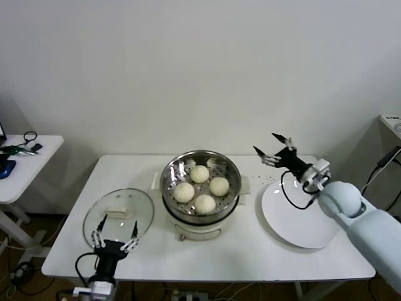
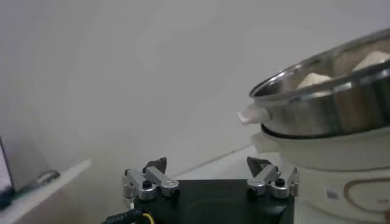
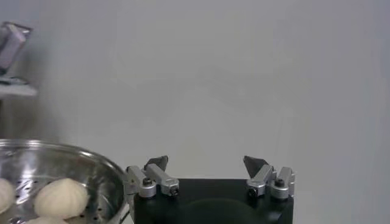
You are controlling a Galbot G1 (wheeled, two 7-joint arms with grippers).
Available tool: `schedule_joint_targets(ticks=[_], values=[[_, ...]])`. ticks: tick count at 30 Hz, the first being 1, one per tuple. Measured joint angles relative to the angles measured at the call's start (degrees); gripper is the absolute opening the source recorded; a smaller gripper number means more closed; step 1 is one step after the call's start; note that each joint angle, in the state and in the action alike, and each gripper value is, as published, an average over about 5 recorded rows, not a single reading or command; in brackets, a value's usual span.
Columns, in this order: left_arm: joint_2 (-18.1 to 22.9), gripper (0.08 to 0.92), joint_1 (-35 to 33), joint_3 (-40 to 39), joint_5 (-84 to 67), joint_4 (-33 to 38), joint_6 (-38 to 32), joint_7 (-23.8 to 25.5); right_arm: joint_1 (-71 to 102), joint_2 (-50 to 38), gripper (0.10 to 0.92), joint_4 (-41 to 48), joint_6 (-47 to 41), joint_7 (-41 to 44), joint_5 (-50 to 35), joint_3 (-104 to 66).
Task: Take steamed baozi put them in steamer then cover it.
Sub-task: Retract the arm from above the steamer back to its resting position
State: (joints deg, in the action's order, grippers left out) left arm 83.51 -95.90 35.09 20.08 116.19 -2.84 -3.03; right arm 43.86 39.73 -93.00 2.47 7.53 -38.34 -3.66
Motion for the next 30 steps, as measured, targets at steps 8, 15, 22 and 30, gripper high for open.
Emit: schedule_joint_targets(ticks=[8, 15, 22, 30], values=[[-1.24, 0.823, 0.96, 0.55, 14.34, 0.58, 2.76, -0.24, 15.49, 6.56, 0.823, -4.04, -2.05, -0.08, 3.85, -16.89], [-3.15, 0.823, 2.22, 0.35, 31.67, -0.83, 4.9, 1.05, 24.74, 10.99, 0.823, -5.64, -2.29, 0.46, 6.96, -24.82], [-5.3, 0.823, 5.48, 0.16, 49.03, -5.52, 5.61, 1.69, 30.45, 14.51, 0.823, -6.3, -1.67, 0.96, 10.25, -28.92], [-5.8, 0.823, 10.36, 0.54, 61.08, -13.25, 5.48, 0.6, 34.13, 17.12, 0.823, -6.69, -1.09, 1.05, 13.08, -31.49]])
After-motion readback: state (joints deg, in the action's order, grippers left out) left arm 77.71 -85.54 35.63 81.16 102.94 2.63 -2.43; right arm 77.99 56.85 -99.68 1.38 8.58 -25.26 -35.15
